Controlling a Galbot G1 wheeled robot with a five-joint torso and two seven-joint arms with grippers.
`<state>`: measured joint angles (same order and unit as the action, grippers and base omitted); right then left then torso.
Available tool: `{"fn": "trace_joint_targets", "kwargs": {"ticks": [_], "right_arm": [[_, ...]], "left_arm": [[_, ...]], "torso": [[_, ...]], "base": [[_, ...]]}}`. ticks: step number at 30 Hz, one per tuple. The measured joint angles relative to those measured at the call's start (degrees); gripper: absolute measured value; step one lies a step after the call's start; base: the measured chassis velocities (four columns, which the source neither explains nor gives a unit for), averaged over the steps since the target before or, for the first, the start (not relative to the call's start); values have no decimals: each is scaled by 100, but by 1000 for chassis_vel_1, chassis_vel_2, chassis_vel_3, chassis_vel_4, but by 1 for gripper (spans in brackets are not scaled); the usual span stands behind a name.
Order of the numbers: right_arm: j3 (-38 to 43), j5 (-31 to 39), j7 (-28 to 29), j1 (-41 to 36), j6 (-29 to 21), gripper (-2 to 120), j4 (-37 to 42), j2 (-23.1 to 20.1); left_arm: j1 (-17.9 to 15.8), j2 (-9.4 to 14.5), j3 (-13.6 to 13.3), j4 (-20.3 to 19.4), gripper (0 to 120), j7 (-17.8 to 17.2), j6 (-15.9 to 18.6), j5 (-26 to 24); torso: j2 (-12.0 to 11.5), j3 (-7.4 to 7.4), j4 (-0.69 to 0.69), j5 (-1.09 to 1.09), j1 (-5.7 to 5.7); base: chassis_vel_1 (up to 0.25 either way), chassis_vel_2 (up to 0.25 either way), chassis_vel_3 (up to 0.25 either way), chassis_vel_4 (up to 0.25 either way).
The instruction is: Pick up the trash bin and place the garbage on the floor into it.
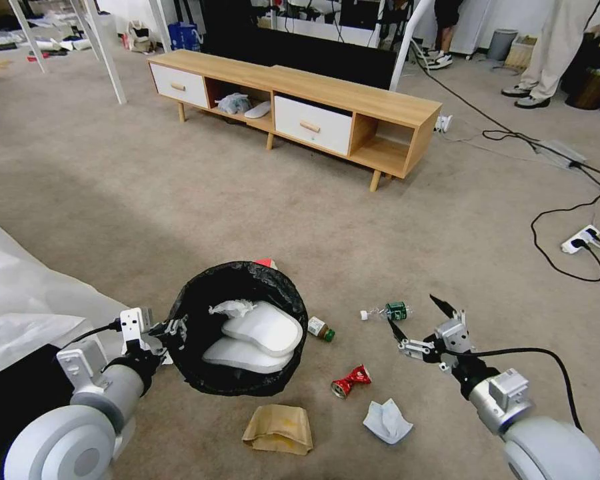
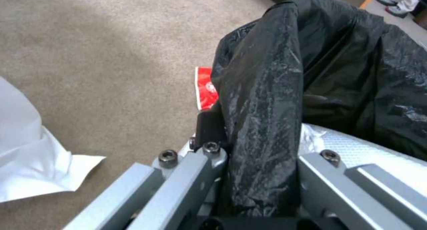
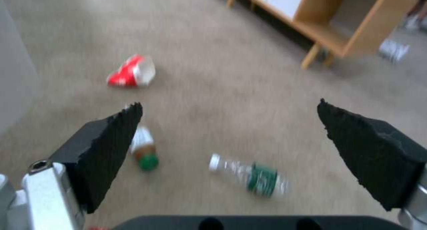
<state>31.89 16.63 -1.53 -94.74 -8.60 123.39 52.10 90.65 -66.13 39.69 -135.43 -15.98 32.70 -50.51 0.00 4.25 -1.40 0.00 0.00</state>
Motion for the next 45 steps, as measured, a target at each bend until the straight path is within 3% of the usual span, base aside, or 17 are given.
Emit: {"fn": "trace_joint_targets", "kwargs": {"ticks": [4,9,17,27,31,40,45], "right_arm": [[-200,358,309,31,-332,100,-92,-175],[-793,1205,1217,536,-980,100,-234,-376],[-1685,2209,2025,1323,-1579,100,-712,-841],[-2248,3213,2502,1648,-2110,100,-1083,-872],[-2334,3913,2830,1665,-2492,100,-1147,-854],[-2556,4938,3327,1893,-3160,100,-1382,-648],[-2610,5029,3407,1961,-3280,100,-1560,-508]], "left_arm": [[-13,-62,0,5,0,-77,12,45],[-120,-156,9,117,0,-195,52,86],[-208,-259,8,308,0,-55,-63,174],[-211,-421,-20,366,0,-1,-103,200],[-188,-470,-51,371,0,24,-111,266],[-124,-445,-22,274,0,73,-149,291],[-64,-438,-73,239,0,104,-160,322]], "torso": [[0,0,0,0,0],[0,0,0,1,0],[0,1,0,0,0],[0,1,0,1,1],[0,1,-1,0,0],[0,1,-1,0,1],[0,1,0,-1,0]], "base": [[0,0,0,0],[0,0,0,0],[0,0,0,0],[0,0,0,0],[0,0,0,0],[0,0,0,0],[0,0,0,0]]}}
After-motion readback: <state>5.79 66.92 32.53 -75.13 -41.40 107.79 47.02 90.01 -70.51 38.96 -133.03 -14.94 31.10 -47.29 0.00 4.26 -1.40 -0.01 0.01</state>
